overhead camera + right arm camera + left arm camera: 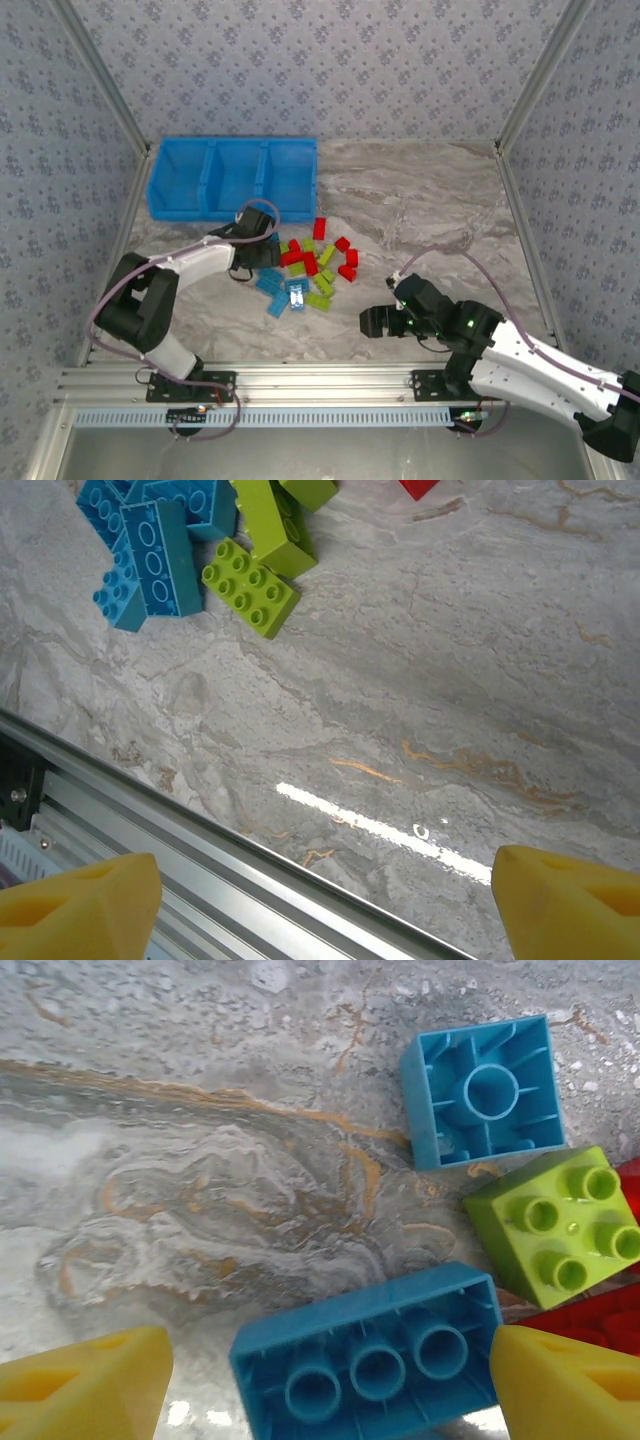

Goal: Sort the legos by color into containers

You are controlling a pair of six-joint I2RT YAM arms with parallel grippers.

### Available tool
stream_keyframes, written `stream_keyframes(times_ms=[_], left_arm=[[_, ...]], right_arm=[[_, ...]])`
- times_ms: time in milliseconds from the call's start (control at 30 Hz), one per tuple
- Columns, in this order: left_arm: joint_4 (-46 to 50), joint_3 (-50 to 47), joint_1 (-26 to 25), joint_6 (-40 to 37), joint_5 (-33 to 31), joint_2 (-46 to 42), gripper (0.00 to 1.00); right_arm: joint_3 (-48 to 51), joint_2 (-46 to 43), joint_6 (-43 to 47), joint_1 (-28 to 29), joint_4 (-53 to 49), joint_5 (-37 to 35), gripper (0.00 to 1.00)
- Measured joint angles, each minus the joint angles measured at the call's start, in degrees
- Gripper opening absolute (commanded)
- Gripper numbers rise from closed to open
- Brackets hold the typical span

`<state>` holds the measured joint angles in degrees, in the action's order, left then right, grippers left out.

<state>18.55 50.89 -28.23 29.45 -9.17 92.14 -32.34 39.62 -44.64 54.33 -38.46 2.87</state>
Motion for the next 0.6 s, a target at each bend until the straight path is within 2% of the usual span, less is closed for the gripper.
stream_keyframes(times_ms=[233,600], left_arm=[[-2.9,0.4,0.0,0.1,1.3,1.7,0.82],[-9.0,-2.1,0.9,1.9,6.0,2.3,0.57]], right_arm=[[0.4,0.0,-0.6,0.0,0.0,-0.7,0.88],[0.4,0.0,-1.1,0.0,0.1,-0.9,0.88]])
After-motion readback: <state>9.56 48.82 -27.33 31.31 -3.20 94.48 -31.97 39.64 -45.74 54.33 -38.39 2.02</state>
